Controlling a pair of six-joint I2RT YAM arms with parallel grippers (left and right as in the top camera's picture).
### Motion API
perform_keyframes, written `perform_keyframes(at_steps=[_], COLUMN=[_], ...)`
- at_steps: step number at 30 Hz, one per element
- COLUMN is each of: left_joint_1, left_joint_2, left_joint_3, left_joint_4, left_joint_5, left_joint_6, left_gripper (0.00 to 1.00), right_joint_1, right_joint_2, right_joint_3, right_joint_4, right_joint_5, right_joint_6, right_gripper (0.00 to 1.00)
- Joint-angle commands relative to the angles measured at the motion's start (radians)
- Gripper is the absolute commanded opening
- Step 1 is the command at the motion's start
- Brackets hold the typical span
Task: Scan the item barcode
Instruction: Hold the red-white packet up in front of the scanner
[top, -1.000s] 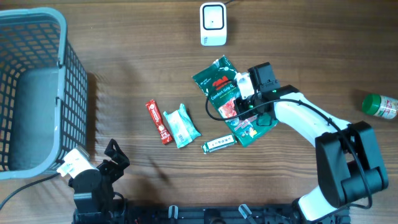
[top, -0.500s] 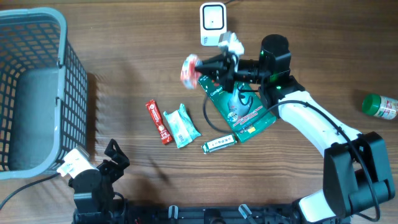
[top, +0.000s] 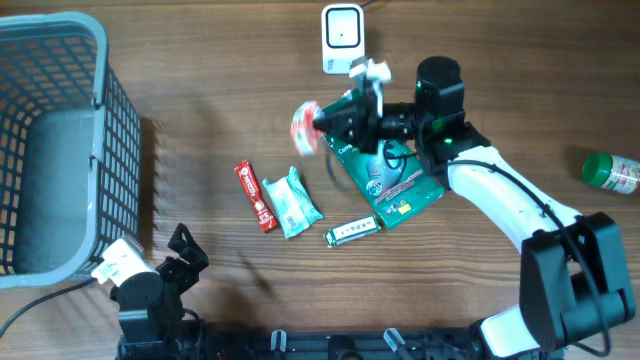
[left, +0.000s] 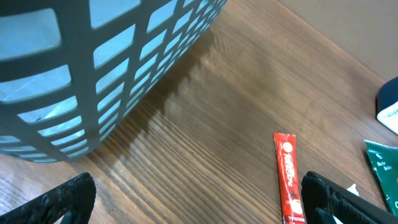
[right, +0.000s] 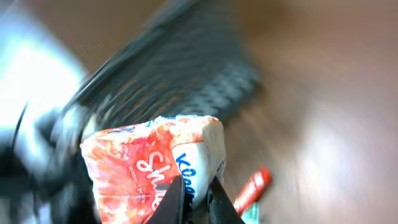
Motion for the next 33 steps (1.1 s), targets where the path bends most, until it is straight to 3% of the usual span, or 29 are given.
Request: perform_keyframes(at_steps=[1,4,6,10,16,21,29,33], left_joint_1=[-0.004,-0.004,-0.004,-0.004,-0.004,-0.004,-0.004,-0.004], left_joint_2=[-0.003,-0.003,-0.003,-0.003,-0.003,-0.003,-0.003,-0.003], left_joint_3=[-0.007,-0.007,-0.007,-0.007,-0.007,-0.007,-0.007,-0.007], left_joint_4=[0.003,0.003,0.003,0.003,0.003,0.003,0.003,0.003], left_joint_5=[-0.016,-0.016,-0.016,-0.016,-0.016,-0.016,-0.016,-0.016], left_joint_6=[-0.009,-0.009,-0.009,-0.009,-0.009,-0.009,-0.009,-0.009], left_gripper=[1.0,1.0,1.0,1.0,1.0,1.0,1.0,1.0], right_joint_1=[0.002,0.002,0.002,0.002,0.0,-0.022,-0.038,-0.043], right_joint_2=[-0.004,-0.004,-0.004,-0.003,0.099,0.202,0.554,0.634], right_joint_3=[0.006,0.004,0.004,0.004,0.007,0.122,0.591,0.645], right_joint_4=[-0.216,-0.393,-0.402,-0.388,0.139,0.17,0.077,0.069], right_joint_5=[0.296,0.384,0.393,0.342,0.434,0.549,0.536,0.566], right_joint_6=[0.888,1.074,1.206,1.625,1.645,1.645,1.645,1.645], right_gripper=[0.05,0.04,0.04,0.04,0.04,0.04,0.04,0.04])
